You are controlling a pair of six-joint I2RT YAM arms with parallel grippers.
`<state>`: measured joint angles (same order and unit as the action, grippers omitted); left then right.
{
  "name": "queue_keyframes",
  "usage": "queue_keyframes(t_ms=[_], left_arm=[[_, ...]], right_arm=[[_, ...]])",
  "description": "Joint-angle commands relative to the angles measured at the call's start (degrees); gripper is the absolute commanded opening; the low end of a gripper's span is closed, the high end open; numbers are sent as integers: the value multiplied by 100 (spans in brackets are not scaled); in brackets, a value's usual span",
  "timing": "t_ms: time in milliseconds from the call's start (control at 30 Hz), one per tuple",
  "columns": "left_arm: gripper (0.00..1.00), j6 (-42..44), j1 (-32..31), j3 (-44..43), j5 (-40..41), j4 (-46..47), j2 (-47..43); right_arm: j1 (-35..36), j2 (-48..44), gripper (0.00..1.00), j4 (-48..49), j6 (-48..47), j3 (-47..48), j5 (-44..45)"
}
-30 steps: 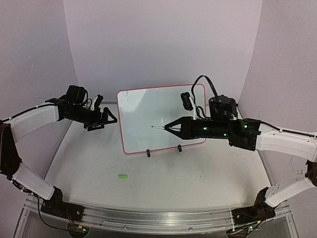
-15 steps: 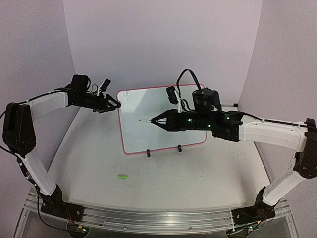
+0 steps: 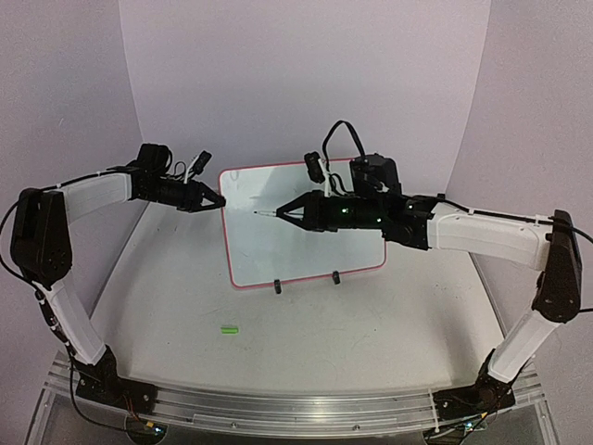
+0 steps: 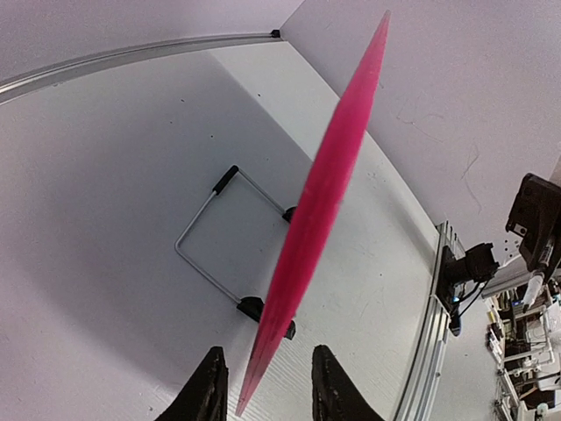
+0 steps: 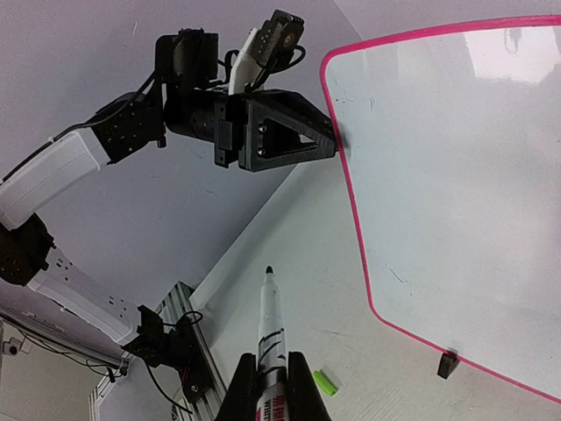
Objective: Write a sentence on the whiteboard
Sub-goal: Write a sentence at the center of the board.
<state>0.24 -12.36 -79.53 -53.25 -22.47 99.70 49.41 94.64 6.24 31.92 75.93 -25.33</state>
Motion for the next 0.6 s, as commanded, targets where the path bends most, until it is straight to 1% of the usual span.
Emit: queue_keyframes(t_ms=[0,133,267,400,467,567], left_arm=[[28,349,24,-300,-189,67,71],[18,490,23,-311,-193,14,134],[12,652,25,-359,-154,-88,229],[2,854,23,-342,-66,-189,256],[0,936,23,-289,-29,-179,236],[0,1062,25,-228,-8,-182,236]], right_arm=[[-37,139,0,217,-54,322,-215],[-46,231,0,234,-46,370,-266],[-62,314,0,246,-64,412,-266],[-62,416,0,255,-89,489,-194],[-60,469,0,280,-98,525,-113],[-62,556,0,387,-82,594,34]])
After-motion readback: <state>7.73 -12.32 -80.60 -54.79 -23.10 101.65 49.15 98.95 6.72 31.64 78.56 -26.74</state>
